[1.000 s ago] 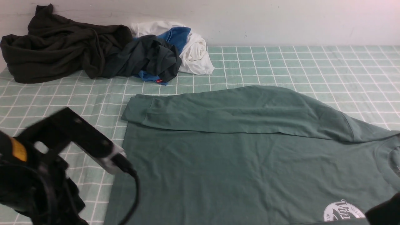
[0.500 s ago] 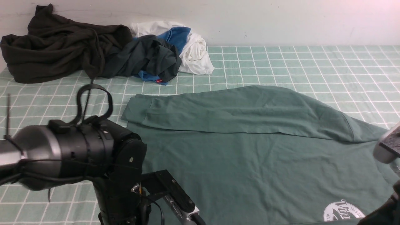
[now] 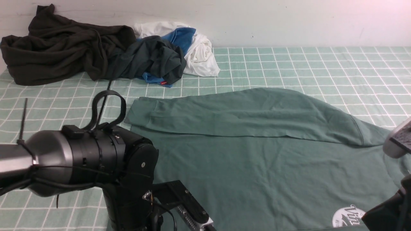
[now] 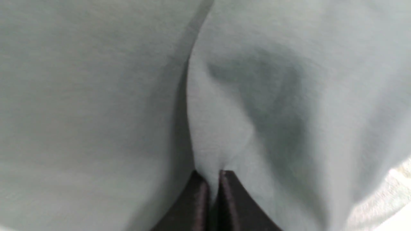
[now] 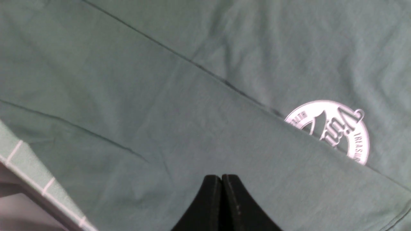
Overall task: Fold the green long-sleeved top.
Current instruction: Use the left arm to clamp the cuff closest to it, then use the left arm to drag and place the cuff at the centered position on the left edge of the fabric
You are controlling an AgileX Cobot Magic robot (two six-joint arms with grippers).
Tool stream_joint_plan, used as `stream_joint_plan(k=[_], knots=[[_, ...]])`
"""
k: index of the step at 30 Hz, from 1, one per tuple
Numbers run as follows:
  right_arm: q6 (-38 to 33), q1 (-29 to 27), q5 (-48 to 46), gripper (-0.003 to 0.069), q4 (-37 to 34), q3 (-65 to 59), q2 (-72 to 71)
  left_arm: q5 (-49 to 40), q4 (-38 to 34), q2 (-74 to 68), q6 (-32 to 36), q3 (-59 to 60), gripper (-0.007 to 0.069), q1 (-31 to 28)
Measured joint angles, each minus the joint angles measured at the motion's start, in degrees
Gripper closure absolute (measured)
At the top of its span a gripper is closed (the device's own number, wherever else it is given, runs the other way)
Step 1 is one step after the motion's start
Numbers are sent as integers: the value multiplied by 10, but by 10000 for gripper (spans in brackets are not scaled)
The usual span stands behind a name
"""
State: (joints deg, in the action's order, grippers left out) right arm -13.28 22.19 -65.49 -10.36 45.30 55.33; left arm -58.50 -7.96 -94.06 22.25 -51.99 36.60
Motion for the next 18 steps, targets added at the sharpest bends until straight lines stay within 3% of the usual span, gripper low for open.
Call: stream_joint_plan(k=[8, 18], knots=[[2, 0, 24, 673, 46, 0, 0, -44, 120, -2, -24, -159, 624, -17], [56, 0, 25, 673, 104, 0, 0, -89, 100, -131, 3, -321, 610, -95]])
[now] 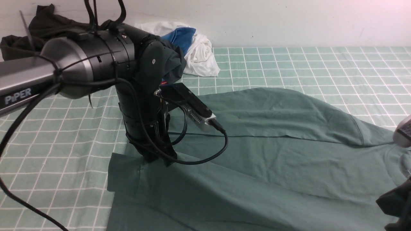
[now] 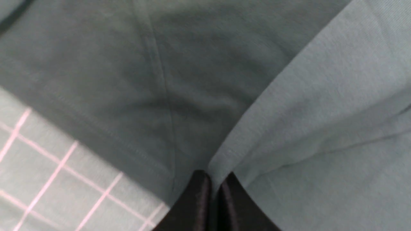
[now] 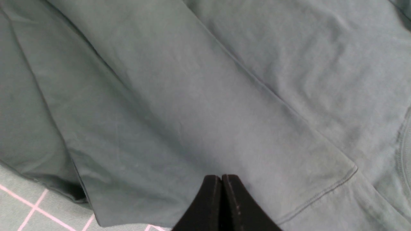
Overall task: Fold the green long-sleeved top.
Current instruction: Use the left arm to drag and place the cuff at the centered position on the left edge of the fabric, then use the left arm to clamp the cuff farthest from it
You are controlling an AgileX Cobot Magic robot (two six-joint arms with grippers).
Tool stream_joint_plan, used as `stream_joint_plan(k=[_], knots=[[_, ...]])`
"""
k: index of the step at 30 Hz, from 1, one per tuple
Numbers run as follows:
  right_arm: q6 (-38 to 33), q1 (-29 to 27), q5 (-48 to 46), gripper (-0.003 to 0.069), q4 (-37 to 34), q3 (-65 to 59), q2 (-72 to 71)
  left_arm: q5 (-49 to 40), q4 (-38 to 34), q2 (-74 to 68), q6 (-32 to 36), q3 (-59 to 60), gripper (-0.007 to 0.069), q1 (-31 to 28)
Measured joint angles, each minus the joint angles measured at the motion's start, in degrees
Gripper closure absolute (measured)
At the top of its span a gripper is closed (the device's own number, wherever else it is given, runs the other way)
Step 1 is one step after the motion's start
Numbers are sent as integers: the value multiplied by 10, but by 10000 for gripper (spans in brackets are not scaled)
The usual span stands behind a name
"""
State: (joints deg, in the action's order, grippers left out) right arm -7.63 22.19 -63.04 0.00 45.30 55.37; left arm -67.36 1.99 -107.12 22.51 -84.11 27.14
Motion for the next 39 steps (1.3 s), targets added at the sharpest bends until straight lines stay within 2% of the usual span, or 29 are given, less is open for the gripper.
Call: stream_joint_plan(k=[4, 6, 8, 10, 11, 12, 14, 18, 21, 26, 32, 37, 39], knots=[[10, 0, 0, 673, 6, 0, 0, 4, -3, -32, 4, -11, 576, -8], [12, 0, 0, 673, 8, 0, 0, 14, -1, -45, 3, -18, 538, -11], [13, 0, 1, 673, 9, 0, 0, 22, 5, -55, -13, -33, 466, -17], [13, 0, 6, 673, 10, 0, 0, 30, 15, -57, -52, -53, 387, -28], [13, 0, 6, 673, 10, 0, 0, 32, 16, -57, -52, -55, 380, -30], [13, 0, 13, 673, 12, 0, 0, 47, 26, -57, -93, -77, 328, -48], [13, 0, 23, 673, 12, 0, 0, 68, 28, -62, -136, -98, 277, -75], [13, 0, 45, 673, 12, 0, 0, 118, 14, -83, -192, -122, 236, -134], [13, 0, 70, 673, 12, 0, 0, 161, -25, -120, -201, -129, 235, -175], [13, 0, 99, 673, 12, 0, 0, 225, -91, -172, -200, -130, 235, -197], [13, 0, 106, 673, 12, 0, 0, 260, -103, -198, -197, -130, 244, -198], [13, 0, 106, 673, 12, 0, 0, 268, -103, -200, -187, -132, 382, -199], [13, 0, 106, 673, 12, 0, 0, 261, -103, -200, -175, -142, 510, -199]])
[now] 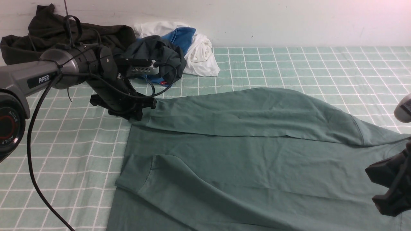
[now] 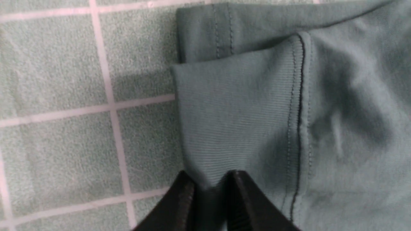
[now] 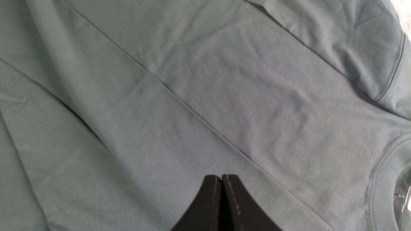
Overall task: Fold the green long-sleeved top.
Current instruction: Use the left arm to clamp the cuff farthest from it, then use the left arm to drag and drop the cuff onto the cuff closest to the left arm
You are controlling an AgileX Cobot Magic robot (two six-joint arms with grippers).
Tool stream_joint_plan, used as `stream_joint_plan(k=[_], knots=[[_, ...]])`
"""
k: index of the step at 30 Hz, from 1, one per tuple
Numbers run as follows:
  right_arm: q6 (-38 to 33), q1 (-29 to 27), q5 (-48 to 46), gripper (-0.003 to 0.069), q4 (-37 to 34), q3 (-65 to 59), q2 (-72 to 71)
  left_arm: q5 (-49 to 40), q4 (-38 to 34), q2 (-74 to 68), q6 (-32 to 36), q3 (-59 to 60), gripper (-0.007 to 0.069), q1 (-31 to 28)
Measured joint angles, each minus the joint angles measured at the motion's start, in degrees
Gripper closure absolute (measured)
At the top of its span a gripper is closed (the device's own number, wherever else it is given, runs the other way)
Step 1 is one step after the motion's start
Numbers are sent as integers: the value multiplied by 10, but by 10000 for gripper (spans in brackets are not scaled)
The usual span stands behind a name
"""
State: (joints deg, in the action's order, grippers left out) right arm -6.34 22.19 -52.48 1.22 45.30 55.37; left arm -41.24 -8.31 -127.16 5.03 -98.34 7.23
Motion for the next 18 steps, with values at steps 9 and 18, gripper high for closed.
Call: stream_joint_plan(k=[9, 18], knots=[[0, 0, 0, 673, 0, 0, 0, -84, 0, 2, 25, -79, 597, 3], [0, 0, 15, 673, 9, 0, 0, -200, -22, 117, 41, -81, 597, 28]])
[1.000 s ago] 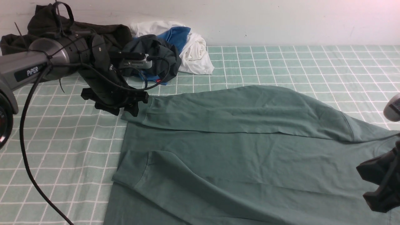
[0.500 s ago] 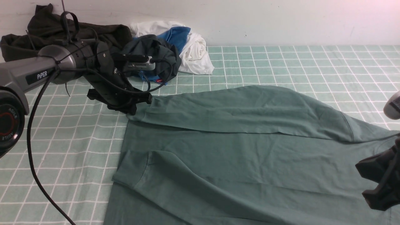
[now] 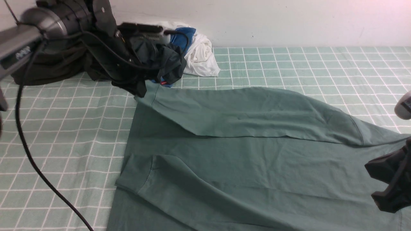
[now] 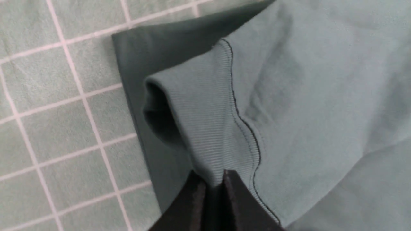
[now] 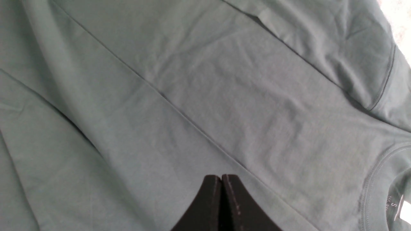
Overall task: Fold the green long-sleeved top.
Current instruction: Use the left arm to drag and drop the cuff onto the cuff closest to the left arm, then use both arms simultaneously to clamp the lower edge of the clothing fabric
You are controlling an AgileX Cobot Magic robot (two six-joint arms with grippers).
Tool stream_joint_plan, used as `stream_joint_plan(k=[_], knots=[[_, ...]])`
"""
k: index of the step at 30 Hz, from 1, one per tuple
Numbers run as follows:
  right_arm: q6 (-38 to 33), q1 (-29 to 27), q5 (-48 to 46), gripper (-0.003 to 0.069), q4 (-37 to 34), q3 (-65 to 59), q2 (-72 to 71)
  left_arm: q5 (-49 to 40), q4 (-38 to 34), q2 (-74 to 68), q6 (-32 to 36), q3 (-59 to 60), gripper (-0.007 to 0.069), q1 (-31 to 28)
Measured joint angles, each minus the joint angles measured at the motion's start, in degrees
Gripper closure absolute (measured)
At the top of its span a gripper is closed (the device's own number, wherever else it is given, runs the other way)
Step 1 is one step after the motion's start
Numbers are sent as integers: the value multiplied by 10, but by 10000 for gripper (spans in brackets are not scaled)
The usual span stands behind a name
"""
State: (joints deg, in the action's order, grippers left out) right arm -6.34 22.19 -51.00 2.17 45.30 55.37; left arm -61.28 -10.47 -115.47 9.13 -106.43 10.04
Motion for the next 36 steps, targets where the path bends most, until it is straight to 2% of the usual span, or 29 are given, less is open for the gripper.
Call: stream_joint_plan(k=[4, 7, 9, 13, 15, 18, 20, 22, 24, 27, 29, 31, 33, 35, 36], knots=[[0, 0, 0, 673, 2, 0, 0, -23, -43, 113, 14, 84, 597, -2], [1, 0, 0, 673, 2, 0, 0, -2, -81, 207, 29, 230, 597, -2], [8, 0, -1, 673, 2, 0, 0, 42, -110, 275, 33, 357, 597, 0], [19, 0, -8, 673, 2, 0, 0, 110, -139, 344, 48, 493, 597, 0], [28, 0, -10, 673, 2, 0, 0, 166, -169, 391, 96, 606, 596, 0], [29, 0, -12, 673, 2, 0, 0, 185, -183, 397, 126, 641, 589, 0], [29, 0, -22, 673, 1, 0, 0, 197, -206, 397, 177, 670, 552, 0], [29, 0, -43, 668, -4, 3, 0, 196, -217, 397, 216, 676, 495, 0], [28, 0, -78, 660, -16, 14, 0, 191, -223, 399, 257, 675, 395, 0], [16, 11, -137, 645, -48, 42, 0, 150, -223, 407, 287, 663, 253, 0], [-1, 26, -171, 641, -73, 56, 0, 111, -219, 421, 290, 652, 195, 5], [-18, 44, -190, 640, -90, 61, 0, 91, -207, 433, 290, 648, 176, 23], [-32, 58, -199, 637, -98, 61, 0, 70, -175, 443, 286, 649, 174, 62], [-39, 72, -202, 637, -100, 61, 0, 57, -133, 445, 277, 663, 178, 130], [-40, 75, -202, 637, -100, 61, 0, 57, -128, 444, 276, 665, 179, 137]])
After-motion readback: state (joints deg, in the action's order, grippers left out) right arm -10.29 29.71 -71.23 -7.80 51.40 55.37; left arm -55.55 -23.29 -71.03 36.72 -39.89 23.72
